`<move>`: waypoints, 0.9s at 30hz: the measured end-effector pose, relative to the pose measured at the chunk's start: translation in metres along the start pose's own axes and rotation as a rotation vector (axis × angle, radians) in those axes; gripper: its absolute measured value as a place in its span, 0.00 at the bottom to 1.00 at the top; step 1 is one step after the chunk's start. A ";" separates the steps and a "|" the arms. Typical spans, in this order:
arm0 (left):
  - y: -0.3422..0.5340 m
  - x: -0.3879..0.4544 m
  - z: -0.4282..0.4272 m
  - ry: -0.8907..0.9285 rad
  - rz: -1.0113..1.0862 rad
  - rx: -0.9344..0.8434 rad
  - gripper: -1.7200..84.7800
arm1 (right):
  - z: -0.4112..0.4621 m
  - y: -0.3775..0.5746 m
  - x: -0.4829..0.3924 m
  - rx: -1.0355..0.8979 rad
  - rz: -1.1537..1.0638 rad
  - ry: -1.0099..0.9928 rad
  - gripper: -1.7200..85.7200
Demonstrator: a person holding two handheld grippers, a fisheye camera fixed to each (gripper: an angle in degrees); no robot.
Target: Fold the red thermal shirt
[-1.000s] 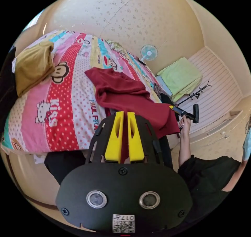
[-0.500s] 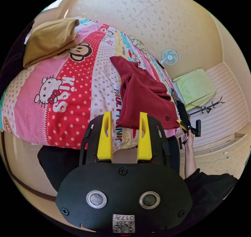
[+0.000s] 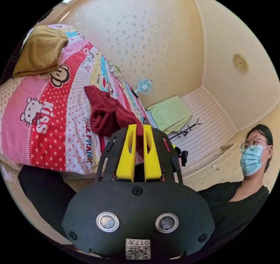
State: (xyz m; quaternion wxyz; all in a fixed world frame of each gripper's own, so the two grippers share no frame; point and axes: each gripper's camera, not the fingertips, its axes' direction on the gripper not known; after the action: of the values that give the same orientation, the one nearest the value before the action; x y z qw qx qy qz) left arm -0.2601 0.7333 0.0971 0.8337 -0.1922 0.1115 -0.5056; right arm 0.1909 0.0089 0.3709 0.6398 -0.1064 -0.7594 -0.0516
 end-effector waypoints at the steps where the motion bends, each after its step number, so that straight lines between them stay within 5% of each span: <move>1: -0.001 0.011 -0.011 -0.024 0.029 0.027 0.07 | -0.013 -0.003 -0.024 0.017 -0.041 0.033 0.04; 5: -0.001 0.086 -0.055 -0.110 0.218 0.044 0.07 | -0.037 -0.001 -0.088 0.055 -0.094 0.200 0.04; 11: 0.027 0.138 -0.108 -0.162 0.335 0.082 0.07 | -0.072 0.016 -0.145 0.092 -0.194 0.163 0.04; 16: 0.015 0.097 -0.072 -0.186 0.153 -0.080 0.08 | -0.040 -0.008 -0.091 -0.028 0.023 0.173 0.04; 27: -0.148 -0.069 0.079 -0.027 -0.126 -0.092 0.15 | 0.117 -0.143 0.077 -0.097 0.278 0.295 0.13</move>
State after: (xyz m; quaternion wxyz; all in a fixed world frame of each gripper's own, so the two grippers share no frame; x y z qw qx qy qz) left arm -0.3807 0.7494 0.2320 0.7920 -0.2436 0.1113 -0.5487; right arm 0.0340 -0.0972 0.4345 0.7392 -0.2321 -0.6321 -0.0145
